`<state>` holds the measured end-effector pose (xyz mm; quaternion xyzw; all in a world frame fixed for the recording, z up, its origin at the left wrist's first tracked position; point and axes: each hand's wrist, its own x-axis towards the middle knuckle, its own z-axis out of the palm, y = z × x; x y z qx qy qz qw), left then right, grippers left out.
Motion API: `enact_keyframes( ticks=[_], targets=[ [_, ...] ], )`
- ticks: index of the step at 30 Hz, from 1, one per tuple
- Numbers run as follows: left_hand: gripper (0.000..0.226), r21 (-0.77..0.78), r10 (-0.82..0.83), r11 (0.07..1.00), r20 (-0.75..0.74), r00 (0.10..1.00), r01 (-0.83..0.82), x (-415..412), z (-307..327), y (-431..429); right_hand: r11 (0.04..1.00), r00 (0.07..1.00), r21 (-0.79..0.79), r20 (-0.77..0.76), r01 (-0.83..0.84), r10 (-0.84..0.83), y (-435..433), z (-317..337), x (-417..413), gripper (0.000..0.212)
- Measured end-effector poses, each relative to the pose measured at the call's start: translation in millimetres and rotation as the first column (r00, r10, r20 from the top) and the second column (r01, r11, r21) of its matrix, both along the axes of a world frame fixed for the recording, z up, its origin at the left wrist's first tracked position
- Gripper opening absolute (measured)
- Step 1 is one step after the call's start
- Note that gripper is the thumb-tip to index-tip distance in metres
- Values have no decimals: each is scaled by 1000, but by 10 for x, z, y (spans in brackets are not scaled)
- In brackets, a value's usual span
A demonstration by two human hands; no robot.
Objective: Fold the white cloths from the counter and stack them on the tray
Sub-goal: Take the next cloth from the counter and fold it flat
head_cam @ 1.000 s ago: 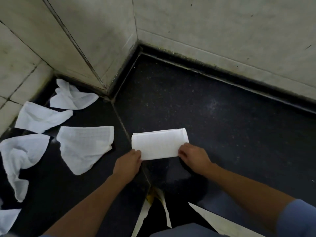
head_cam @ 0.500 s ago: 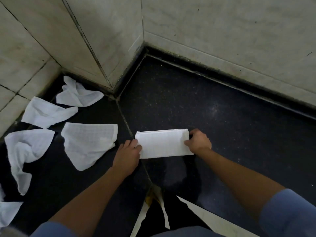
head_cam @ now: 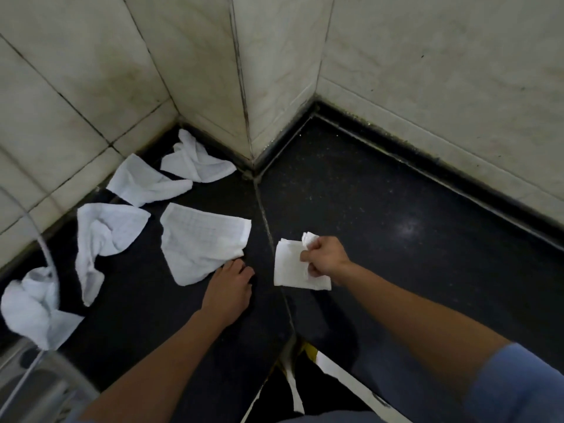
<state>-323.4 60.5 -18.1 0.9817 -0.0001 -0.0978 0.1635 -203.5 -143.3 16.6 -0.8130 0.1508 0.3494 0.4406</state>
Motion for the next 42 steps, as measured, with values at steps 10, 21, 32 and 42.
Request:
enact_keyframes(
  ticks=[10,21,32,42],
  targets=[
    [20,-7,72,997,-44,996,-73,-238,-74,129,960,966,-127,37,-248,255,492,-382,-125,23],
    [51,98,-214,968,-150,965,230,379,-73,-467,402,410,-702,171,-587,896,-445,-557,-347,58],
    [45,110,-150,980,-131,980,165,355,-110,-418,469,410,-671,260,-574,874,-241,-359,72,52],
    [32,153,139,980,-55,989,-130,-503,45,-70,588,614,-350,44,-729,788,215,-357,446,23]
  ],
)
